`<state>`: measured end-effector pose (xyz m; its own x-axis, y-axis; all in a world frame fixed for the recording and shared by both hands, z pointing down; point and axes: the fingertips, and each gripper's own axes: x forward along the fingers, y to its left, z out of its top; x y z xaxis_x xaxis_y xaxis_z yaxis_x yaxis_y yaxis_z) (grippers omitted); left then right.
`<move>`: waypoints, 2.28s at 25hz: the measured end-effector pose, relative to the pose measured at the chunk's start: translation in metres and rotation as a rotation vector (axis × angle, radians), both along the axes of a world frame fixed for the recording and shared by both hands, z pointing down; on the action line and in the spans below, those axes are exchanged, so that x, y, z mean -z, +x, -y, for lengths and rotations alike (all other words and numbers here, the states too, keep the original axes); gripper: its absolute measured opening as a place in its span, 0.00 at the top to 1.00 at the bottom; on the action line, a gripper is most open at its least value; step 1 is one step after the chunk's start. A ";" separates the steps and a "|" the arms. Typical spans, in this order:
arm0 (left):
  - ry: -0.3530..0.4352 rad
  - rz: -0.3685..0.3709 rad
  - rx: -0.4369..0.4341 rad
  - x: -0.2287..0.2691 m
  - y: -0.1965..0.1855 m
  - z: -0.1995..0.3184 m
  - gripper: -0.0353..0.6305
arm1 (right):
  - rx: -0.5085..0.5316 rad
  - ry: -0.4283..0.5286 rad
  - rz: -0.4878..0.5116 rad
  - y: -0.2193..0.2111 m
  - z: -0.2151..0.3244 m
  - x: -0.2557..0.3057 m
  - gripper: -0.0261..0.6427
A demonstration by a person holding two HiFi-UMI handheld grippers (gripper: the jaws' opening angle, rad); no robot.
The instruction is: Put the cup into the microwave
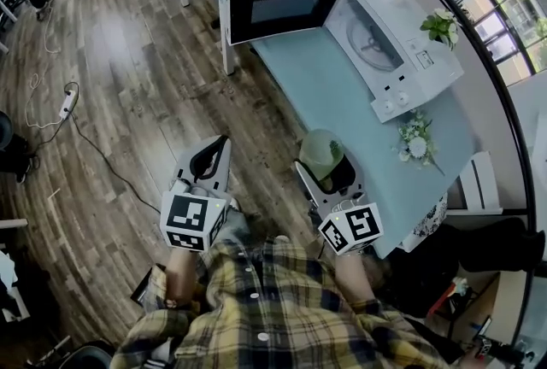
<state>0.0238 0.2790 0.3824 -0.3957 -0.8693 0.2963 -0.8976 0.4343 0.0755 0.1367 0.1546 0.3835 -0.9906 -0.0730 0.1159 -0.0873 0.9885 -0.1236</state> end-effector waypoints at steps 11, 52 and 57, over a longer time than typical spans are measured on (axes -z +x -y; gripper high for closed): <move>-0.030 -0.032 -0.077 -0.020 -0.047 -0.009 0.96 | -0.077 0.013 -0.027 -0.044 -0.014 -0.011 0.44; -0.005 -0.013 -0.418 -0.015 -0.187 0.286 0.96 | -0.429 0.015 -0.045 -0.155 0.250 -0.015 0.44; -0.011 -0.023 -0.545 -0.017 -0.176 0.322 0.96 | -0.548 0.009 -0.051 -0.138 0.260 -0.012 0.44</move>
<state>-0.1523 -0.0425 0.3993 0.1182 -0.9436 0.3094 -0.9911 -0.0927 0.0959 -0.0011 -0.1054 0.3953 -0.8003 -0.5778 0.1599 -0.5953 0.7976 -0.0975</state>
